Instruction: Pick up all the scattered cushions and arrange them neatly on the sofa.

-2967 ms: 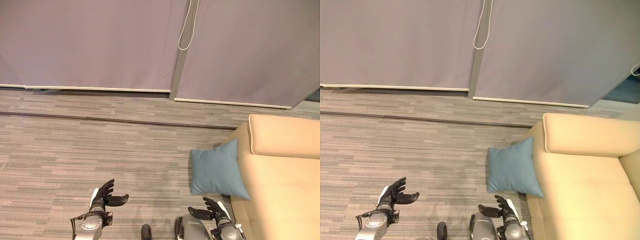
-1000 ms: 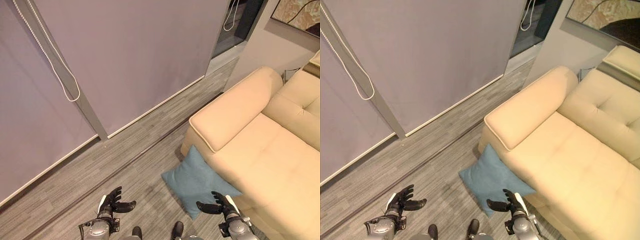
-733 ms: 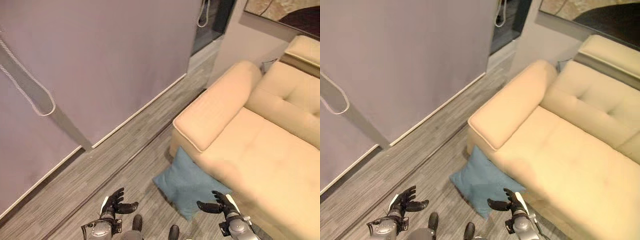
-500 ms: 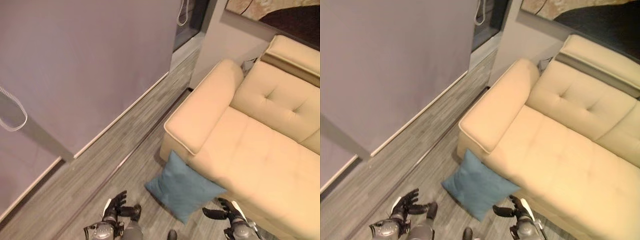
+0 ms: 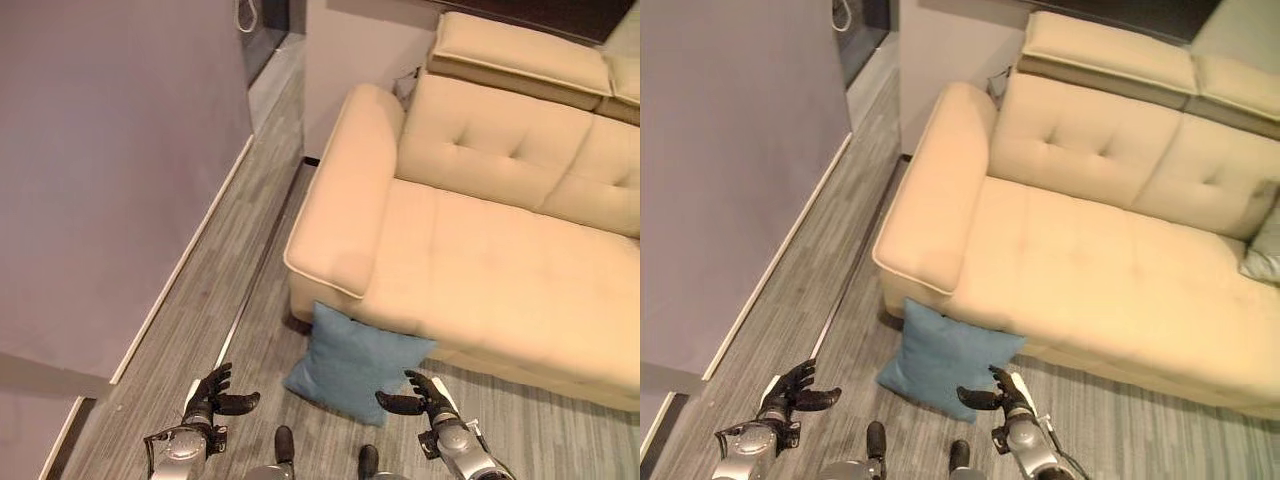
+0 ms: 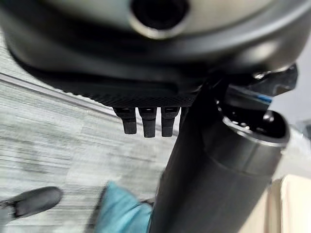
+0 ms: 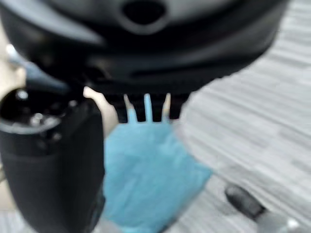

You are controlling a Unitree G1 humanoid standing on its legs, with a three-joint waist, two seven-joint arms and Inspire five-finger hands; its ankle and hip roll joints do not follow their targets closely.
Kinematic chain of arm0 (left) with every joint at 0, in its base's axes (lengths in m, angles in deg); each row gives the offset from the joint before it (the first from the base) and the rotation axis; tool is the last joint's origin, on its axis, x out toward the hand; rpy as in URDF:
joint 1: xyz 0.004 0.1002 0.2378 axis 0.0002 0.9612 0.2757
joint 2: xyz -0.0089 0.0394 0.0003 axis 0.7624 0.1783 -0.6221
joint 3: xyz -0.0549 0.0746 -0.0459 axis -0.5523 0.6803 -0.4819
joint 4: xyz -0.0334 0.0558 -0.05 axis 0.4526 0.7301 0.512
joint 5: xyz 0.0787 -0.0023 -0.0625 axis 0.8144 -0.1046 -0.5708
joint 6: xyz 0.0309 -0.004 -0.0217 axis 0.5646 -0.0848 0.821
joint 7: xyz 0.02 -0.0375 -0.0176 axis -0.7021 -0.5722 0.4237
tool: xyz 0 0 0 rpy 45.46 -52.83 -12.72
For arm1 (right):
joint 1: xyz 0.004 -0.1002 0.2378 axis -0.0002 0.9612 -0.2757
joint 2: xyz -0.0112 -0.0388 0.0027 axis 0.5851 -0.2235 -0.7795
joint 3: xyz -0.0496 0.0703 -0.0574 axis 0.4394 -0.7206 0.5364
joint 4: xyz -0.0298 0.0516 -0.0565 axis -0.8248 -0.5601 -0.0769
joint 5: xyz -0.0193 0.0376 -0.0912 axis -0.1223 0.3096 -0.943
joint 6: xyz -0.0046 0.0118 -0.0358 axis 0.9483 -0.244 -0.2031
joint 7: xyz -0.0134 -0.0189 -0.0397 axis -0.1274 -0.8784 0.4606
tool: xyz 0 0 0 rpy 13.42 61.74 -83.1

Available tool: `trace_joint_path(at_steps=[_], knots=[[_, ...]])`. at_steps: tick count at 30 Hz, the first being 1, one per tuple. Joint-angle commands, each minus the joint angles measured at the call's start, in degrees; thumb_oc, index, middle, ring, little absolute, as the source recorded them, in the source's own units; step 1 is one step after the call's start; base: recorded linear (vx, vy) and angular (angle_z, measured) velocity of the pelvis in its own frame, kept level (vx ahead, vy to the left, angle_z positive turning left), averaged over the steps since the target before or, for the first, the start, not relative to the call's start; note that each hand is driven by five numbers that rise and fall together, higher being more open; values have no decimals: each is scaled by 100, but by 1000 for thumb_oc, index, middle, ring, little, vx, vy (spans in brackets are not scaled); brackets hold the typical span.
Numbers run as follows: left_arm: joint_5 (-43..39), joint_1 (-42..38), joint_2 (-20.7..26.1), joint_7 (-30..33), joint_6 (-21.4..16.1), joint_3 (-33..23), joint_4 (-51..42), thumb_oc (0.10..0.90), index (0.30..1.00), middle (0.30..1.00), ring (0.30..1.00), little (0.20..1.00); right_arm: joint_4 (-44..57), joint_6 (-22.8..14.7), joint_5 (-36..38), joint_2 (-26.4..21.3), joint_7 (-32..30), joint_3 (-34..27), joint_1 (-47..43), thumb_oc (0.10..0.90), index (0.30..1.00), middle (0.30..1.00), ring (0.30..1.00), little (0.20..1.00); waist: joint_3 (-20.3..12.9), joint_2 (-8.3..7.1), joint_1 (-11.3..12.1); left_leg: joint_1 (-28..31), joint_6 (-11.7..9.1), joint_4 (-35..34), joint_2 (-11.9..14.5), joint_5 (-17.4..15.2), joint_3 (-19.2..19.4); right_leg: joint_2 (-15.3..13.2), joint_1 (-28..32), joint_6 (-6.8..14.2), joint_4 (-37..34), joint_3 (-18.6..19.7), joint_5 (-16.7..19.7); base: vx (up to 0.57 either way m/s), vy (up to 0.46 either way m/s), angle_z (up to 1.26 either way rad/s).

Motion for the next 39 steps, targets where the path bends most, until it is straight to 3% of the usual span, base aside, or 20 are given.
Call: trace_joint_path(at_steps=[1,7,9,15,22,25,31,32,35,37,38,39], knots=[[-113,-17,-15,6,-339,-62,-397,800,900,900,900,900,426,-195,71,-504,-218,-150,-94,800,900,900,900,900,-117,10,18,-162,-100,715,22,-821,-718,360,-112,27,29,245,-64,68,-156,13],[-162,-77,-184,-75,-299,98,-512,800,900,900,900,900,378,-238,128,-674,-304,-285,9,800,900,900,900,900,26,69,-118,-322,-298,1352,134,-979,-841,477,174,-176,-298,194,-122,45,-140,21],[-215,-165,-215,-60,-293,165,-489,800,900,900,900,900,278,-229,190,-696,-322,-285,-25,800,900,900,900,900,117,49,-74,-538,-363,1678,91,-980,-1122,511,216,-245,-290,233,-197,31,-91,22],[-255,-292,-259,-38,-256,324,-496,800,900,900,900,900,67,-240,393,-712,-387,-427,-38,800,900,900,900,900,131,84,-62,-994,-430,1386,66,-708,-1597,572,215,-232,-146,352,-406,74,32,0],[-193,-336,-196,-53,-267,373,-516,800,900,900,900,900,-111,-209,378,-670,-422,-427,-99,800,900,900,900,900,188,113,-106,-922,-296,1259,7,-752,-1481,483,-46,-191,117,614,-398,28,91,-25],[-392,-569,-70,150,-389,337,-628,800,900,900,900,900,-251,-194,622,-623,-610,-545,-350,800,900,900,900,900,448,83,-109,-1253,-205,1397,3,-803,-1291,371,-649,-134,407,805,-280,-170,90,-27],[-663,-1070,13,505,-597,316,-741,800,900,900,900,900,-277,-238,1087,-684,-992,-757,-815,800,900,900,900,900,753,177,-157,-1973,-163,1743,-29,-833,-1157,258,-1546,-161,791,956,-167,-113,56,-26],[-767,-1431,67,710,-705,362,-817,800,900,900,900,900,-190,-299,1344,-738,-1253,-893,-1147,800,900,900,900,900,871,264,-226,-2477,-168,1921,-13,-808,-1090,180,-2072,-166,945,971,-129,-95,21,-14],[-833,-1721,102,871,-771,351,-859,800,900,900,900,900,-106,-357,1511,-765,-1423,-972,-1379,800,900,900,900,900,942,330,-284,-2935,-157,2111,-2,-797,-1069,140,-2561,-172,1132,1005,-99,-88,14,-4],[-855,-1867,100,959,-813,350,-864,800,900,900,900,900,-105,-390,1577,-778,-1506,-989,-1498,800,900,900,900,900,915,377,-281,-3100,-188,2226,32,-982,-1097,151,-2739,-130,1259,1053,-261,-10,0,-6],[-876,-2314,172,1144,-855,356,-853,800,900,900,900,900,33,-494,1793,-872,-1687,-1066,-1883,800,900,900,900,900,971,450,-347,-3760,-159,2474,58,-973,-1092,96,-3433,-130,1527,1132,-267,-76,11,-4],[-876,-2322,171,1143,-856,355,-848,800,900,900,900,900,32,-493,1793,-874,-1688,-1066,-1888,800,900,900,900,900,948,451,-346,-3801,-158,2493,59,-978,-1091,95,-3472,-130,1542,1136,-271,-105,7,-4]])
